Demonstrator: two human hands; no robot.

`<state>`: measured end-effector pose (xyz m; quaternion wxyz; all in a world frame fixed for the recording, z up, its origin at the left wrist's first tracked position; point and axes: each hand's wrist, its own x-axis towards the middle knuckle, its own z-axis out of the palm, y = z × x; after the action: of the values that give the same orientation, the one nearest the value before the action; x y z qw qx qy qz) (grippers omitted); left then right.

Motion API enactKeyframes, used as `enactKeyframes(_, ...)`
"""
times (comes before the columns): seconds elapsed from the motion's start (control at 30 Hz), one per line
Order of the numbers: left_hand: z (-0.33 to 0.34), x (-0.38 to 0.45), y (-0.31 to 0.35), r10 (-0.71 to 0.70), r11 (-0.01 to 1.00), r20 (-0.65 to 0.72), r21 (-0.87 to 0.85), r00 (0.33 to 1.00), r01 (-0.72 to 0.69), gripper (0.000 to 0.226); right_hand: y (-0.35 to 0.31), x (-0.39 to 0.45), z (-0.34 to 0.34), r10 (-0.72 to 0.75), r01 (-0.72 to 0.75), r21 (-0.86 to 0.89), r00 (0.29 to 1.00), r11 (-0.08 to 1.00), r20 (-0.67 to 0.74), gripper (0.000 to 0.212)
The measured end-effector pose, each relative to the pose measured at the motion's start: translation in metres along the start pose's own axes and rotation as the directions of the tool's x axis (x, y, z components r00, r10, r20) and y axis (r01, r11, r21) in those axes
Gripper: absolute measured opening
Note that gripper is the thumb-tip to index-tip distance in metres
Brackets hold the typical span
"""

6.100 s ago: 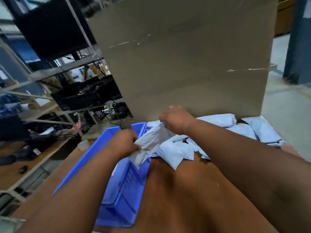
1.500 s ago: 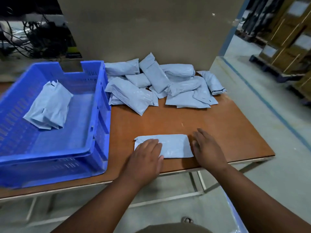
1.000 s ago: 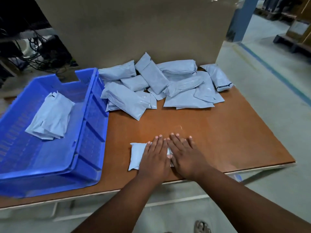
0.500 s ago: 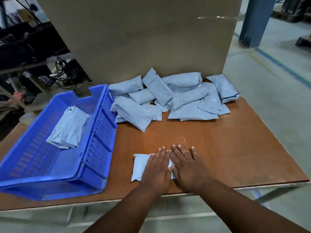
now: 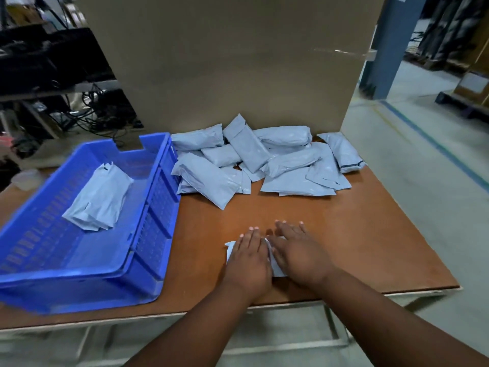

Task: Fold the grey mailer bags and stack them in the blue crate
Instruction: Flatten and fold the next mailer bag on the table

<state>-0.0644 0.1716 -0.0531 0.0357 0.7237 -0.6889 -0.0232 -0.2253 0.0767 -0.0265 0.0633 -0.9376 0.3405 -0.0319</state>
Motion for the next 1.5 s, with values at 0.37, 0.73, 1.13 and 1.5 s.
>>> enactKeyframes(0.37,0.017,-0.01,-0.027,-0.006,1.0,0.047,-0.025,0.999,0.008,0.07,-0.018,0.016,0.055,0.054,-0.053,-0.092,0.999,0.994,0.003,0.063)
enactKeyframes(0.73,0.02,-0.008,-0.035,0.02,0.998,0.072,-0.054,0.997,-0.016,0.071,-0.021,0.019,0.045,0.071,-0.066,-0.067,0.995,0.996,0.072,0.066)
enactKeyframes(1.13,0.003,-0.079,-0.058,0.015,0.999,-0.001,0.046,1.0,-0.015,0.081,-0.053,-0.014,0.028,-0.093,0.094,-0.046,0.995,0.994,0.028,0.076)
enactKeyframes(1.5,0.014,-0.064,-0.068,0.021,0.996,0.094,0.083,0.995,-0.029,0.095,-0.045,-0.016,0.053,-0.039,0.055,-0.099,0.988,0.994,0.149,0.086)
